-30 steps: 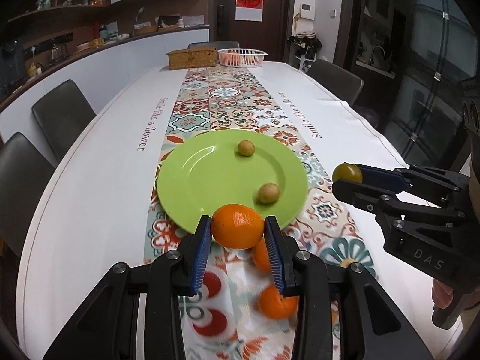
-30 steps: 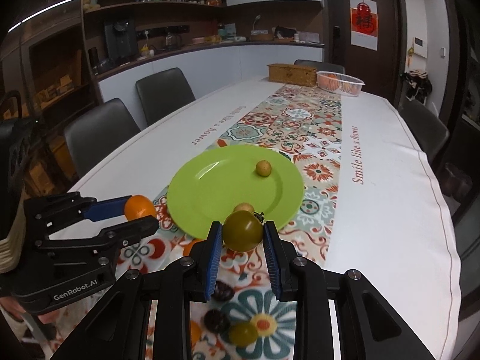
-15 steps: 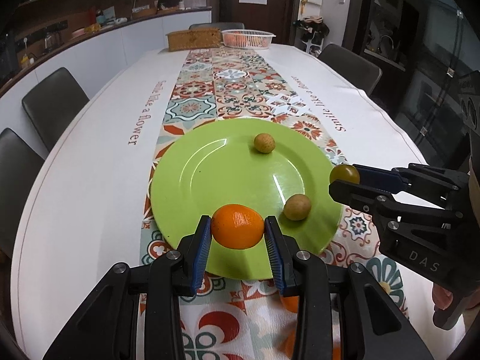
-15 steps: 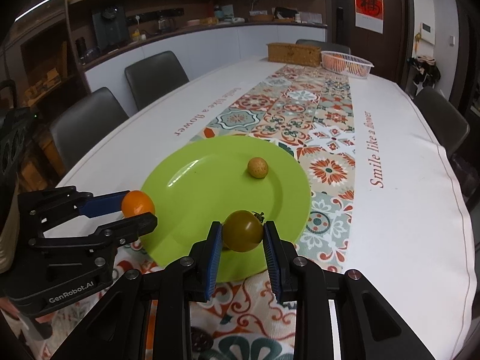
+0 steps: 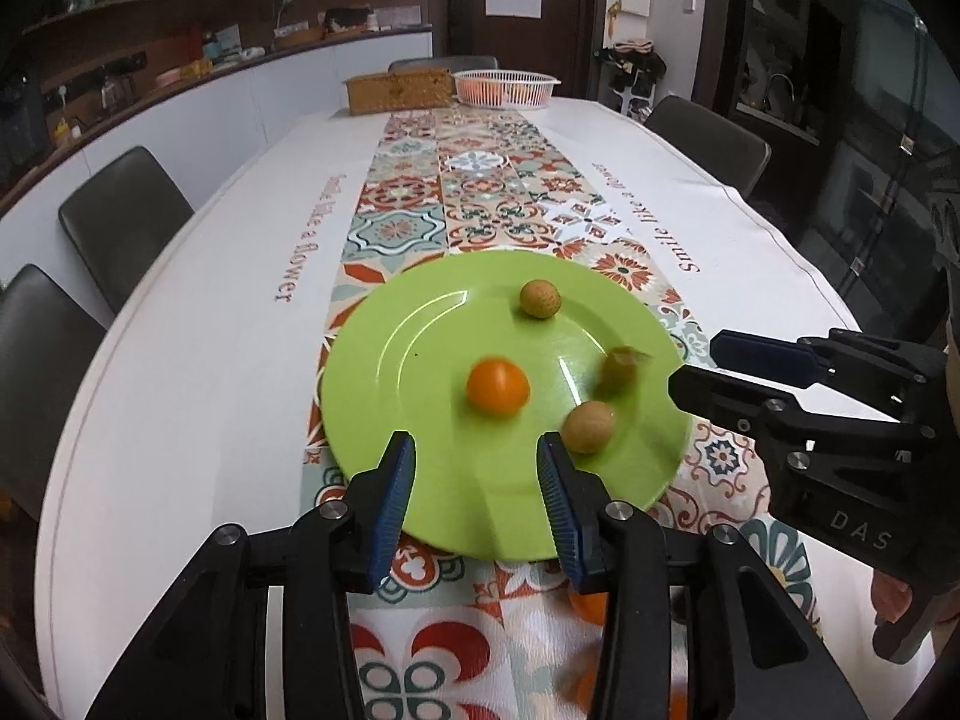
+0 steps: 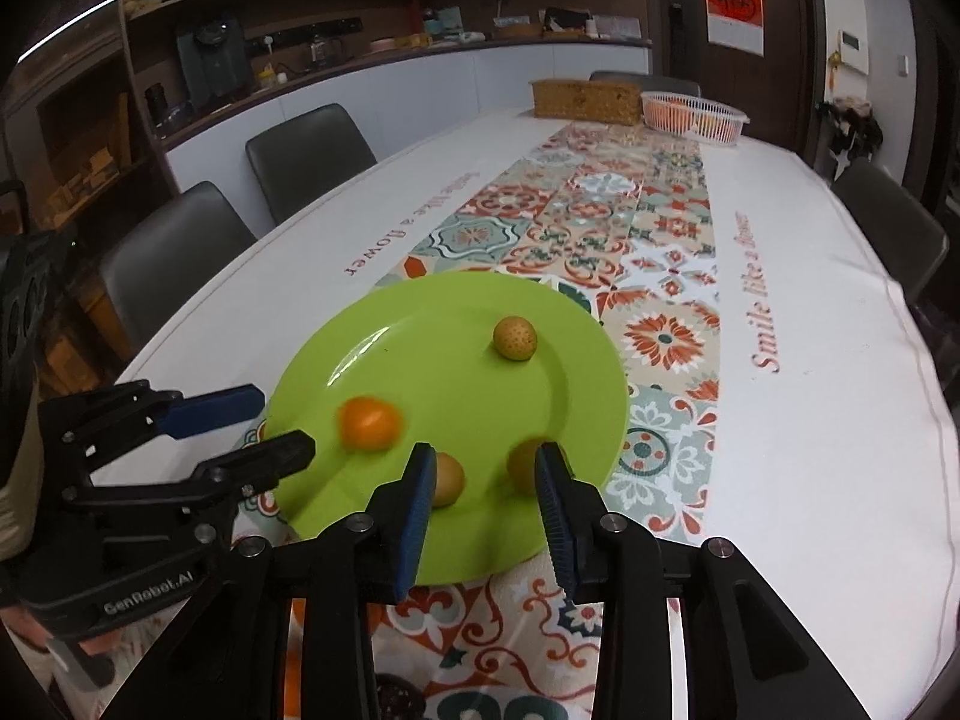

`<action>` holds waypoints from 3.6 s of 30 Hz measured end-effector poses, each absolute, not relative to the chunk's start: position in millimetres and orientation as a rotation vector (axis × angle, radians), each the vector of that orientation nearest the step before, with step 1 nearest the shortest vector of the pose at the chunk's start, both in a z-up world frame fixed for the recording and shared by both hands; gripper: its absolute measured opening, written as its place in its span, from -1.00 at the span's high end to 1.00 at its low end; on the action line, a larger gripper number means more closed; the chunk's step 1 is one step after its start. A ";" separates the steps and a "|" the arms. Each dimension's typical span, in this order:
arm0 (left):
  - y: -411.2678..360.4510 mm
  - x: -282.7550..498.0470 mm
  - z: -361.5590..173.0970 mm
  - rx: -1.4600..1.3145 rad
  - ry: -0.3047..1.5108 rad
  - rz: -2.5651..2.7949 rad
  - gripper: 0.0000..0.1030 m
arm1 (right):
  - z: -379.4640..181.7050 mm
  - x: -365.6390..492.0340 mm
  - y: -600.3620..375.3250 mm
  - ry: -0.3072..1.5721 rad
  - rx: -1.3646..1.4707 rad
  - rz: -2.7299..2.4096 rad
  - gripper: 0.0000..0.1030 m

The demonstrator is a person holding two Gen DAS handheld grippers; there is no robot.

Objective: Organize fruits
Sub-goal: 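Lower the orange onto the plate with the left gripper while the right gripper places the yellow-green fruit there, then withdraw both open grippers from the plate toward the remaining fruits, then grasp another orange with the left gripper while the right gripper grasps another yellow-green fruit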

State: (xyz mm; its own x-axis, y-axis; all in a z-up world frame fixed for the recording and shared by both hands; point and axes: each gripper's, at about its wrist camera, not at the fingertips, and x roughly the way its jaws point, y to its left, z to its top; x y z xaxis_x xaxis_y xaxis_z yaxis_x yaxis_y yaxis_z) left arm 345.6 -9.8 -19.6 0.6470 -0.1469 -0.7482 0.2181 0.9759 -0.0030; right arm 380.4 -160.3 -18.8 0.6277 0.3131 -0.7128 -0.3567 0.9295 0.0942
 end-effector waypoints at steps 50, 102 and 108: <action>-54.4 175.9 -8.2 0.061 0.775 -0.252 -0.22 | -8.8 219.5 -199.6 0.758 -0.223 0.470 0.19; -72.1 217.0 -78.6 0.067 0.944 -0.335 0.27 | -76.1 259.0 -186.0 0.902 -0.322 0.592 0.31; -69.3 214.1 -76.7 0.053 0.940 -0.336 0.27 | -75.3 256.6 -185.0 0.899 -0.323 0.591 0.41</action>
State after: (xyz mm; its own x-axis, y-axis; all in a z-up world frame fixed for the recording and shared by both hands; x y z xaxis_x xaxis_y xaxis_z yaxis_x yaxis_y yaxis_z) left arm 214.1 -69.3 -76.7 0.5421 -0.2594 -0.7993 0.3055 0.9469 -0.1001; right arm 256.6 -185.0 -75.3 0.4797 0.3436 -0.8074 -0.6045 0.7963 -0.0203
